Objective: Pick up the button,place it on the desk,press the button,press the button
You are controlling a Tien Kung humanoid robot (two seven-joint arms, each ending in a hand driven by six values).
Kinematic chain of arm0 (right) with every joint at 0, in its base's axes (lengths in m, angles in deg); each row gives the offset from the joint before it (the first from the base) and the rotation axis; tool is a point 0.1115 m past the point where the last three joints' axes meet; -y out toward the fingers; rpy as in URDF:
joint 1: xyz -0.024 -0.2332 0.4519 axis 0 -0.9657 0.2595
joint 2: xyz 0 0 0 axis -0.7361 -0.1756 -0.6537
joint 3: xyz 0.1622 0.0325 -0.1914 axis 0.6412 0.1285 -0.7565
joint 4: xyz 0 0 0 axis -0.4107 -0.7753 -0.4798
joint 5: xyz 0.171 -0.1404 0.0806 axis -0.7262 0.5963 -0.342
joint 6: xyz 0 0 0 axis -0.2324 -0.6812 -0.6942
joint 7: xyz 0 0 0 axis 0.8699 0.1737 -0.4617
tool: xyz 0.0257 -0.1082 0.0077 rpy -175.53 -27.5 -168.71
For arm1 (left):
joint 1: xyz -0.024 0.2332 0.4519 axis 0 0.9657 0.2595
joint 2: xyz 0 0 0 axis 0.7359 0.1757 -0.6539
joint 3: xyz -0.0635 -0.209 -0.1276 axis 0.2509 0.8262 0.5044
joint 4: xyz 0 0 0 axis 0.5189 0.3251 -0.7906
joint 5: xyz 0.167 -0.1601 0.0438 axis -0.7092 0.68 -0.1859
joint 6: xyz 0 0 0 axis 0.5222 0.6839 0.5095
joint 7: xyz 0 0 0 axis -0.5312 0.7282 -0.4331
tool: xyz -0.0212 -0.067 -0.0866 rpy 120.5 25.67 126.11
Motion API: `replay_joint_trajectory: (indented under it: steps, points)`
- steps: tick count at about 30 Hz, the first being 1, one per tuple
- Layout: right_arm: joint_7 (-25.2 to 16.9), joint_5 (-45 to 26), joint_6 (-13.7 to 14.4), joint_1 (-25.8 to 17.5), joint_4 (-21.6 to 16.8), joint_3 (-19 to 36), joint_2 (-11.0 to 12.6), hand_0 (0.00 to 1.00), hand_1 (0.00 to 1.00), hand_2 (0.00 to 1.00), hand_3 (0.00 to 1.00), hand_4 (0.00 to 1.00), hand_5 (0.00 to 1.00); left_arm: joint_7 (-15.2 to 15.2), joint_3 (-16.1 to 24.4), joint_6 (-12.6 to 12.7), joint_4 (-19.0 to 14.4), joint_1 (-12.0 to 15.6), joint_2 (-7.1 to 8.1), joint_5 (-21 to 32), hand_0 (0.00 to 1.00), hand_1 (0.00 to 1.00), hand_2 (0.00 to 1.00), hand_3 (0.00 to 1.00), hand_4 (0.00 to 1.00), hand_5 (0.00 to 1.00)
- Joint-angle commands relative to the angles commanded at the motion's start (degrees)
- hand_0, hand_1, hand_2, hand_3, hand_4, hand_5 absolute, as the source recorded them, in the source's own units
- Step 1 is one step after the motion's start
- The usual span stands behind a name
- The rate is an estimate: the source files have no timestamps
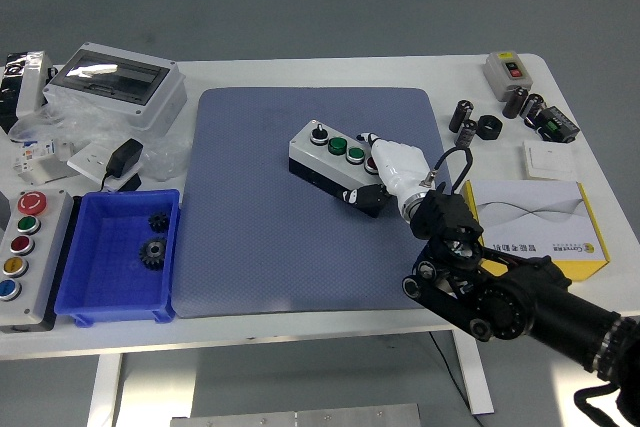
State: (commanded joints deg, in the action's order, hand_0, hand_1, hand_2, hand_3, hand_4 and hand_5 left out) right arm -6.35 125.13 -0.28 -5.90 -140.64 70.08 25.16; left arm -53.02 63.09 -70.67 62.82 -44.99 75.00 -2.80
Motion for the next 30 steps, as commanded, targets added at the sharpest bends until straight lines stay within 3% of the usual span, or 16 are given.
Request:
replay_joint_trajectory:
  steps: [2,3,9,10,11,20,24,27,28,30]
  points:
    - [-0.1,0.3,0.1,0.0,0.0,0.0,0.0,0.183,0.384,0.481,0.679,0.451,0.166,0.0,-0.1,0.0,0.0,0.0,0.0,0.1,0.629,0.607,0.545,0.593,0.627,0.188]
    - [-0.1,0.4,0.2,-0.1,0.0,0.0,0.0,0.111,0.321,0.397,0.499,0.276,0.002,-0.1,-0.1,0.0,0.0,0.0,0.0,0.1,0.63,0.607,0.545,0.593,0.626,0.188]
    - [-3.8,1.0,1.4,-0.7,-3.4,1.5,1.3,0.111,0.321,0.397,0.499,0.276,0.002,-0.3,-0.4,-0.1,0.0,0.0,-0.04,0.4,0.63,0.607,0.545,0.593,0.626,0.188]
    - [-5.5,0.2,1.4,-1.0,-5.0,2.3,2.2,0.087,0.289,0.345,0.391,0.207,0.002,-0.3,-0.4,-0.1,0.0,0.1,-0.07,0.5,0.63,0.607,0.545,0.592,0.627,0.189]
    - [-6.4,-0.5,1.2,-1.2,-5.9,2.7,2.8,0.087,0.289,0.345,0.391,0.207,0.002,-0.4,-0.5,-0.1,0.0,0.1,-0.09,0.5,0.63,0.607,0.545,0.592,0.627,0.189]
    - [-22.2,-12.3,-8.4,-2.6,-19.9,5.4,13.4,0.087,0.29,0.337,0.357,0.143,0.002,-0.4,-0.1,0.1,0.0,0.2,-0.26,0.8,0.63,0.607,0.545,0.592,0.626,0.188]
    - [-28.0,-9.3,-5.8,-4.6,-24.9,1.6,17.9,0.099,0.284,0.315,0.298,0.084,0.002,-0.4,0.1,0.1,0.0,0.3,-0.35,0.7,0.63,0.607,0.545,0.592,0.626,0.187]
    - [-29.8,-5.7,-3.9,-6.2,-24.2,-0.2,17.7,0.099,0.284,0.315,0.298,0.084,0.002,-0.3,0.4,0.2,0.0,0.3,-0.51,0.3,0.63,0.607,0.545,0.592,0.626,0.187]
    - [-29.9,-4.3,-3.4,-6.8,-23.4,-0.4,17.2,0.15,0.301,0.306,0.295,0.096,0.002,-0.3,0.4,0.2,0.0,0.3,-0.57,0.2,0.63,0.605,0.545,0.591,0.627,0.189]
    - [-29.9,-1.7,-2.8,-7.5,-21.3,-0.5,16.0,0.15,0.301,0.306,0.295,0.096,0.002,-0.4,0.6,0.2,0.0,0.3,-0.66,0.0,0.63,0.605,0.545,0.591,0.627,0.189]
